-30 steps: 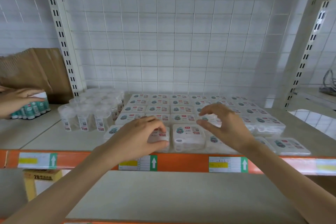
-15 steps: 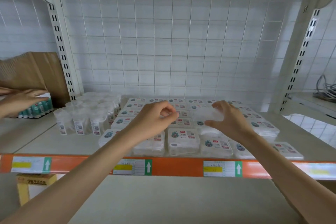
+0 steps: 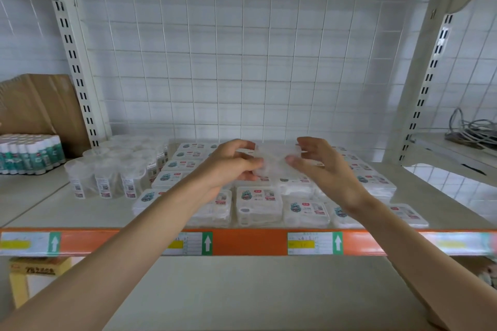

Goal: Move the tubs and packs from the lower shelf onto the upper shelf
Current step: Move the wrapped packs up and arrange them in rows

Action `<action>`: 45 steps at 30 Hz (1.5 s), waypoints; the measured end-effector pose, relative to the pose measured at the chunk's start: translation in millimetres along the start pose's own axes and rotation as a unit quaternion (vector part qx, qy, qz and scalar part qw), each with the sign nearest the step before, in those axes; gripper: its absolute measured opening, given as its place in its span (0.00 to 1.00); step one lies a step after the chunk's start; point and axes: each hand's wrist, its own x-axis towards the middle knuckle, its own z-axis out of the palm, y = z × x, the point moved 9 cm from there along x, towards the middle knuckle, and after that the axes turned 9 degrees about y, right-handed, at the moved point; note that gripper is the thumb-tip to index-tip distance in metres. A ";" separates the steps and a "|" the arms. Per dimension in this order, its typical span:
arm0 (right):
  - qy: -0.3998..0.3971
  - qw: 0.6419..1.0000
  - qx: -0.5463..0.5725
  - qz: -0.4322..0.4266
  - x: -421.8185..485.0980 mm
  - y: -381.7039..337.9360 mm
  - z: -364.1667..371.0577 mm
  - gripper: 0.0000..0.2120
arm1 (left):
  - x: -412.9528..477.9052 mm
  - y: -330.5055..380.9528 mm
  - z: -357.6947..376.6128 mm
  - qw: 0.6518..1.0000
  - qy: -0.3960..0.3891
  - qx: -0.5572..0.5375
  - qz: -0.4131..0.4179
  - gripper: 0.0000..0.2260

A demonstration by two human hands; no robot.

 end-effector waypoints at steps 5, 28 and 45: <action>-0.039 0.996 0.073 0.042 -2.8 6.0 0.7 0.12 | -5.1 7.7 -1.0 0.999 0.015 -0.010 0.045 0.18; -0.149 0.977 0.123 0.091 -14.4 4.4 13.6 0.25 | -7.1 4.4 8.1 0.993 -0.029 -0.112 -0.016 0.12; -0.044 0.998 0.015 0.048 -22.8 22.6 -16.3 0.38 | -10.8 13.6 54.0 0.983 -0.086 0.121 0.106 0.14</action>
